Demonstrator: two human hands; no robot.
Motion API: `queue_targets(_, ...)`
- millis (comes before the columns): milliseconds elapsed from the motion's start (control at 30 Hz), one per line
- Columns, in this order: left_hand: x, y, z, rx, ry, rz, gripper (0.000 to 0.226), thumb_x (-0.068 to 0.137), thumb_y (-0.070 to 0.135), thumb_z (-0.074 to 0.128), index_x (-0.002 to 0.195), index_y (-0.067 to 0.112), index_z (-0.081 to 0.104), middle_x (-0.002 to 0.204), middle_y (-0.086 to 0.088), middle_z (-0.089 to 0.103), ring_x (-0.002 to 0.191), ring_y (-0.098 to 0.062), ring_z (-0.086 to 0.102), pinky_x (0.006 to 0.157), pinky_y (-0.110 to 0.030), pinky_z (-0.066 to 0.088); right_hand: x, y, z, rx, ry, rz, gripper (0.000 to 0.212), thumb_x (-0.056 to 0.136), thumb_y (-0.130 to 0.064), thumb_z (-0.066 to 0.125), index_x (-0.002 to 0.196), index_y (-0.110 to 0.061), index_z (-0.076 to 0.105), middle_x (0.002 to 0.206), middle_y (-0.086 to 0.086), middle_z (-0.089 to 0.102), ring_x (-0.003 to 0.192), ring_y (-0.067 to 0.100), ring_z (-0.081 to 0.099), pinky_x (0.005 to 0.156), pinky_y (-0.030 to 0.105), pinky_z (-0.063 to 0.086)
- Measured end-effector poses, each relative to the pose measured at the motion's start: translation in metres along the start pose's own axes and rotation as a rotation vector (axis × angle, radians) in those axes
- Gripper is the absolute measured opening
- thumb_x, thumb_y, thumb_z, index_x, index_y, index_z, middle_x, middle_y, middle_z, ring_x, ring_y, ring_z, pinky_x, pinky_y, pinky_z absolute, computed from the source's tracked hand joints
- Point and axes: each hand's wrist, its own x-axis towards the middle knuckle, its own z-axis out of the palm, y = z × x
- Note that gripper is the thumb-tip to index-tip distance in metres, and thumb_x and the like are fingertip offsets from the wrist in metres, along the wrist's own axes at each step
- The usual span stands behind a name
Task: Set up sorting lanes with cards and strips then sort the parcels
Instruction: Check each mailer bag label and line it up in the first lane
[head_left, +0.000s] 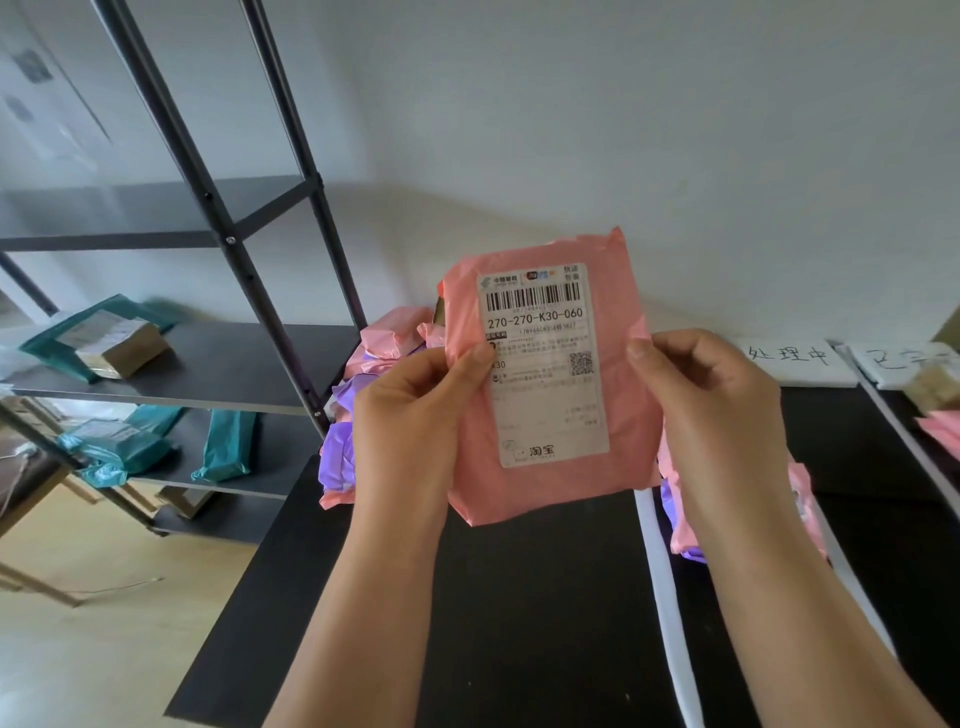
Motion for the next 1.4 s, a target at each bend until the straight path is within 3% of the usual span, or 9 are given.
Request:
queue_targets(100,-0.003,0.006,-0.003,0.033,-0.03,0.04,0.009,0.079,0.033,0.079,0.08,0.024,0.079,0.086,0.005,0.077,0.083,-0.017,0.075,0.082,-0.044,0.061,-0.001,-0.008,-0.005,-0.067,0.021,-0.089,0.025,0.09,-0.037,0.069,0.114,-0.03,0.065,0.093,-0.016,0.068,0.09,-0.004,0.062,0.074,0.007,0.046)
queue_targets(167,-0.006,0.011,-0.004,0.051,-0.049,0.066,0.009,0.078,0.032,0.08,0.08,0.023,0.079,0.085,0.005,0.077,0.08,-0.015,0.075,0.078,-0.041,0.062,-0.002,-0.016,-0.007,-0.095,0.015,-0.147,0.027,0.091,-0.039,0.068,0.117,-0.031,0.066,0.096,-0.018,0.068,0.093,-0.006,0.061,0.074,0.002,0.043)
queue_targets(300,-0.014,0.018,-0.005,0.079,-0.069,0.096,0.007,0.078,0.031,0.081,0.079,0.024,0.078,0.083,0.004,0.077,0.08,-0.019,0.075,0.079,-0.047,0.061,-0.009,-0.026,-0.008,-0.111,-0.025,-0.209,0.014,0.092,-0.038,0.065,0.102,-0.032,0.072,0.09,-0.022,0.071,0.09,-0.002,0.065,0.076,0.014,0.052)
queue_targets(500,-0.025,0.03,-0.011,0.036,-0.113,0.048,0.026,0.063,0.05,0.08,0.072,0.026,0.077,0.086,0.0,0.077,0.083,-0.025,0.075,0.084,-0.056,0.058,-0.016,-0.035,-0.014,-0.017,0.028,-0.174,0.016,0.094,-0.037,0.066,0.088,-0.024,0.074,0.082,-0.006,0.072,0.083,0.017,0.069,0.079,0.05,0.056)
queue_targets(633,-0.027,0.032,-0.009,-0.01,-0.117,0.019,0.026,0.067,0.047,0.081,0.071,0.022,0.077,0.087,-0.002,0.078,0.085,-0.026,0.075,0.088,-0.056,0.057,-0.02,-0.038,-0.016,-0.014,0.062,-0.167,0.019,0.094,-0.038,0.065,0.084,-0.023,0.072,0.08,-0.004,0.071,0.083,0.019,0.069,0.079,0.052,0.055)
queue_targets(933,-0.024,0.029,-0.013,-0.038,-0.024,-0.049,0.025,0.074,0.047,0.08,0.075,0.023,0.078,0.088,-0.002,0.078,0.086,-0.028,0.075,0.085,-0.053,0.059,-0.018,-0.033,-0.02,-0.061,-0.026,-0.1,0.016,0.09,-0.044,0.065,0.088,-0.029,0.071,0.083,-0.015,0.072,0.082,0.003,0.067,0.068,0.015,0.053)
queue_targets(1167,-0.017,0.021,-0.012,-0.124,-0.015,-0.162,0.022,0.081,0.041,0.077,0.083,0.02,0.08,0.093,-0.003,0.078,0.09,-0.027,0.075,0.087,-0.051,0.058,-0.026,-0.028,-0.01,-0.128,-0.072,-0.106,0.016,0.084,-0.041,0.07,0.077,-0.026,0.07,0.072,-0.015,0.069,0.069,0.003,0.063,0.059,0.01,0.047)
queue_targets(1300,-0.015,0.017,-0.012,-0.127,-0.155,-0.21,0.023,0.08,0.051,0.07,0.089,0.031,0.08,0.101,0.001,0.077,0.1,-0.023,0.073,0.096,-0.048,0.053,-0.022,-0.023,-0.014,-0.04,0.032,-0.036,0.024,0.088,-0.036,0.071,0.069,-0.021,0.068,0.063,-0.004,0.064,0.059,0.014,0.056,0.055,0.023,0.044)
queue_targets(1400,-0.012,0.012,-0.013,-0.103,-0.228,-0.229,0.025,0.083,0.044,0.071,0.095,0.025,0.08,0.108,-0.004,0.075,0.112,-0.036,0.065,0.105,-0.056,0.046,-0.019,-0.022,-0.015,0.047,0.078,0.069,0.017,0.087,-0.032,0.073,0.072,-0.027,0.071,0.067,-0.001,0.068,0.074,0.029,0.064,0.067,0.043,0.054)
